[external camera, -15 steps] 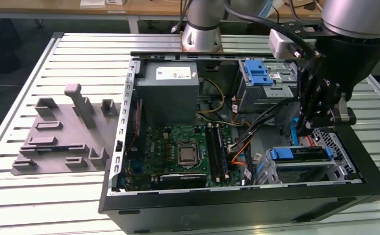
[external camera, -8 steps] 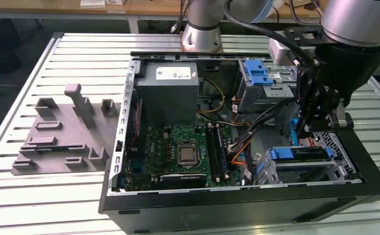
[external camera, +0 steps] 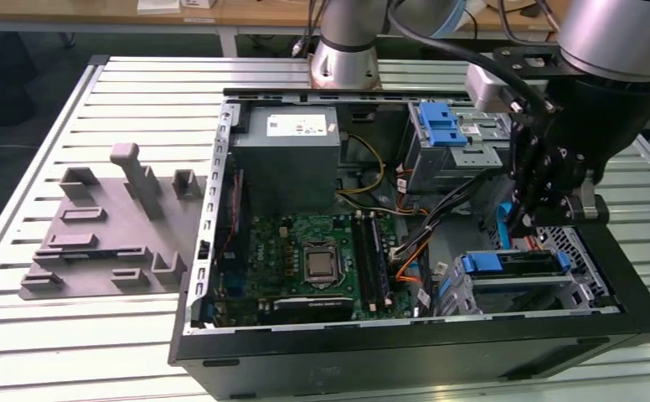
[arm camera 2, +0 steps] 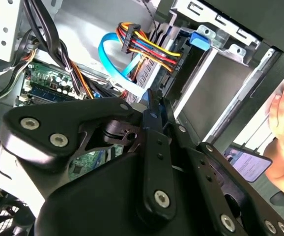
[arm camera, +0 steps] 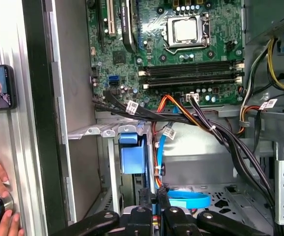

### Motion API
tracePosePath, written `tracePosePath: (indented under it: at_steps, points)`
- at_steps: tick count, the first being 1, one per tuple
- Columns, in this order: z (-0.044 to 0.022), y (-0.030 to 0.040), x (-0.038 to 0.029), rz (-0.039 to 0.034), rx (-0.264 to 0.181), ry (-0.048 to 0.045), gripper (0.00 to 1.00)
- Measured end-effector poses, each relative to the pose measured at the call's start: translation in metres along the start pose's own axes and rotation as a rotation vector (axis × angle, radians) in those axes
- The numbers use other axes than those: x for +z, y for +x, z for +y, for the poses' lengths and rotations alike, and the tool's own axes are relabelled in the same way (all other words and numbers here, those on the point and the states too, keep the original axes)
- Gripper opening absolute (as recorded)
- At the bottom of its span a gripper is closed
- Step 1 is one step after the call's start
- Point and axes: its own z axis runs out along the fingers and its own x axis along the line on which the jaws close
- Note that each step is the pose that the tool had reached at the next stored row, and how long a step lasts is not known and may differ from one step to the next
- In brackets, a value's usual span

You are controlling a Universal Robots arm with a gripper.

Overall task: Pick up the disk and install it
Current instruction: 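Insert the second disk wire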

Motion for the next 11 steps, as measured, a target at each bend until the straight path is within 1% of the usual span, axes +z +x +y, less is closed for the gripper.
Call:
tracePosePath:
  at_steps: [1,2,4,5,7,9,11]
  points:
    - [-0.001,0.0,0.0005,0.0003,0.0,-0.0037,0.16]
    - [-0.0017,0.0002,0.0009,0.0007,0.0,-0.0054,0.16]
    - [-0.0022,0.0022,0.0022,0.0007,0.0,-0.0059,0.16]
    - [-0.0024,0.005,0.0038,0.0006,0.0,-0.0059,0.16]
    - [-0.0026,0.0082,0.0062,0.0005,0.0,-0.0059,0.16]
    - [-0.0026,0.0098,0.009,0.0003,0.0,-0.006,0.16]
    - [-0.0032,0.01,0.0113,0.0006,-0.001,-0.0061,0.16]
